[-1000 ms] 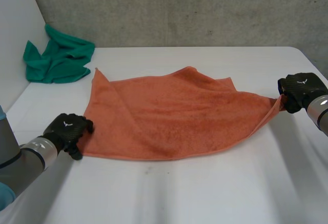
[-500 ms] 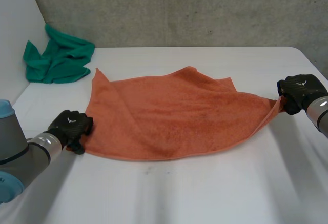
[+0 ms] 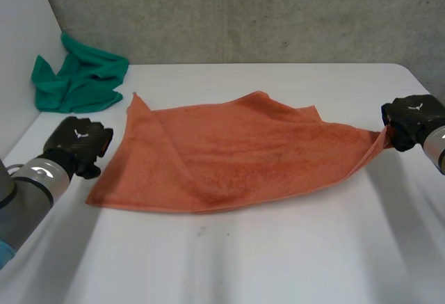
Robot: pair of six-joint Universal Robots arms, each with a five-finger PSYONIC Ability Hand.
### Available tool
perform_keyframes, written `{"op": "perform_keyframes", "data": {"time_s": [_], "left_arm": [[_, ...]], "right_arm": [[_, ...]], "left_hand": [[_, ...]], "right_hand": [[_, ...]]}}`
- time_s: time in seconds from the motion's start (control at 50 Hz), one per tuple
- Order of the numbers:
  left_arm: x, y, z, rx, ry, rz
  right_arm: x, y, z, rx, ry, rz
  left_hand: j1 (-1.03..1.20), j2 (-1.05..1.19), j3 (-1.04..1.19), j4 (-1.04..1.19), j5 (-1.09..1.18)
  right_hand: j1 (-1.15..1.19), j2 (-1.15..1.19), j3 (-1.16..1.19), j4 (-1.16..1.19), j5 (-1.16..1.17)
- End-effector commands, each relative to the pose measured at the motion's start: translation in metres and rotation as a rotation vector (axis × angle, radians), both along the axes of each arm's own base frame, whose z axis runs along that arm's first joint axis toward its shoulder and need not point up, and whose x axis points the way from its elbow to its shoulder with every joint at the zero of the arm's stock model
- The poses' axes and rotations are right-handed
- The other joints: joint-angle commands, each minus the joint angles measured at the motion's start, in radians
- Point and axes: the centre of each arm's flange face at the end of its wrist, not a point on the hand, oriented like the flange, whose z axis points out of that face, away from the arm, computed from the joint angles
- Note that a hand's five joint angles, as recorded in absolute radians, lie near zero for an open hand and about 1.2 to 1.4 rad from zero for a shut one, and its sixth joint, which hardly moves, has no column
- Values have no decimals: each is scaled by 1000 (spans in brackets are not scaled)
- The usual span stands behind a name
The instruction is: Fold the laundry.
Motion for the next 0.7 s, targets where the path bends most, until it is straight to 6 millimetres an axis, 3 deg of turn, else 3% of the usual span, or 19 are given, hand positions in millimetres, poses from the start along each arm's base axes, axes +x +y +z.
{"op": "perform_keyframes", "data": {"time_s": [0.02,0.04,0.06,0.1,0.12,0.16,0.3,0.54,0.7], "left_arm": [[-1,4,9,-2,66,4],[-1,3,8,4,66,5],[0,3,-1,34,54,7],[0,4,-15,93,47,7],[0,7,-27,157,44,6],[-1,11,-34,207,42,-2],[0,21,-43,300,66,-47],[5,2,-53,229,67,-24],[3,0,-63,251,60,-26]], "right_arm": [[2,12,17,6,10,13],[2,12,16,10,10,13],[2,13,15,13,12,15],[3,15,12,22,13,17],[3,16,11,27,14,18],[3,17,10,30,17,19],[4,16,-1,54,17,23],[4,16,-5,65,19,23],[4,16,-7,71,19,23]], "left_hand": [[435,202,208,199,548],[427,194,200,191,539],[130,-102,-97,-105,243],[-92,-325,-319,-327,21],[-410,-642,-637,-645,-297],[-630,-862,-857,-865,-517],[-481,-713,-708,-716,-368],[-331,-564,-558,-566,-218],[-310,-543,-537,-546,-198]], "right_hand": [[401,219,219,206,226],[401,219,219,206,226],[401,219,219,206,226],[401,219,219,206,226],[401,219,219,206,226],[401,219,219,206,226],[401,219,219,206,226],[401,219,219,206,226],[401,219,219,206,226]]}}
